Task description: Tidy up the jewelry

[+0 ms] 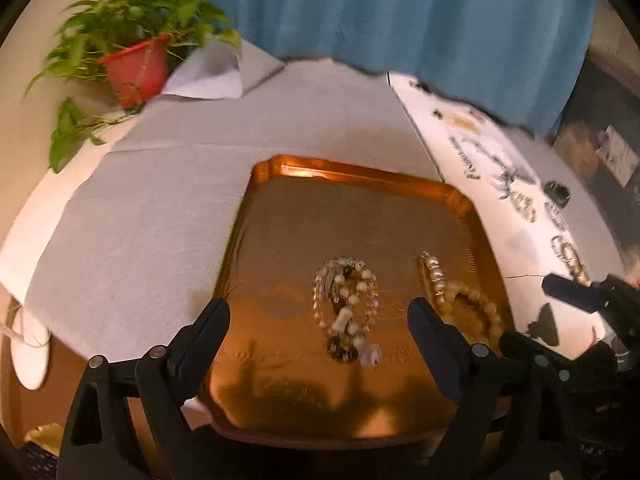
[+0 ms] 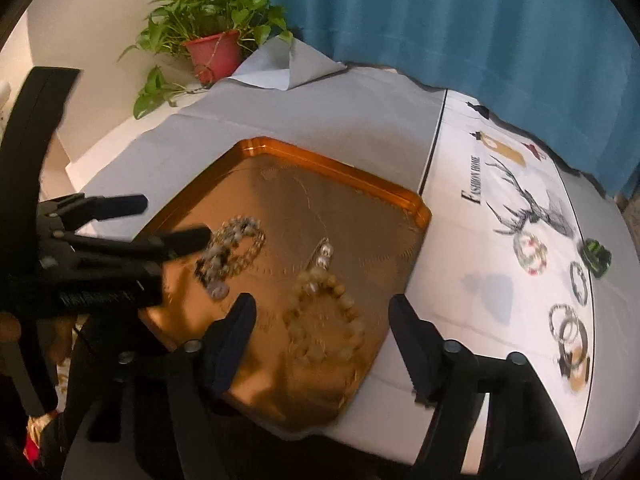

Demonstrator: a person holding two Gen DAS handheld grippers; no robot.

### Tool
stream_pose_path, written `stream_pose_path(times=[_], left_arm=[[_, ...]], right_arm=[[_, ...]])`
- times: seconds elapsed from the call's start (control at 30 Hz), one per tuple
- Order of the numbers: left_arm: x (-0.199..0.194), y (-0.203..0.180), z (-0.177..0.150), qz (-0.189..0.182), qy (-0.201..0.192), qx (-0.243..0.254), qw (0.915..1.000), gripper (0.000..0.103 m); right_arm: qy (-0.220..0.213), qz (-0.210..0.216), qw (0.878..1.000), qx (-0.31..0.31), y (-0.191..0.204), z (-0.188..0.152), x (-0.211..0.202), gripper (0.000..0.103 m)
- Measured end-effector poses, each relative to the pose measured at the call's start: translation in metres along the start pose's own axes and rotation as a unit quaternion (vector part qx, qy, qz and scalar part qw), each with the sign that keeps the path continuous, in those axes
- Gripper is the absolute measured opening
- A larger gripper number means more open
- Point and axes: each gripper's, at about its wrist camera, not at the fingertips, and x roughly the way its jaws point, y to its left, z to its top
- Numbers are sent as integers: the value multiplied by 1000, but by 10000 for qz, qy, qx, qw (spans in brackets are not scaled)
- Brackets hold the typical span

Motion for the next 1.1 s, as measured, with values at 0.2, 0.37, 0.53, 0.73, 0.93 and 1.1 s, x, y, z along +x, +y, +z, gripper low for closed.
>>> stream_pose_path(times=[0.2,0.37,0.53,0.73,0.93,1.1], left_arm=[[-40,-10,-46,27,128,-48,9999,89],[-76,-35,-84,17,73,29,10000,89],[-103,-48,-92,201,-19,145,9997,89],[-142,-59,-97,206,-396,143,9989,90],[-158,-82,-109,270,-471,448,9975,90],[-171,-90,-109,338,-605,516,9963,90]], right_arm=[[259,-176,9994,160,-6,-54,-30,73],[110,-213,9990,374,-8,-87,-67,73],[-282,-129,9992,252,6,-103,-107,73],[-701,-67,9974,150,15,-112,-141,74],[-868,-17,9961,167,17,-123,-159,74],[-932,18,9955,196,14,-129,-168,75]])
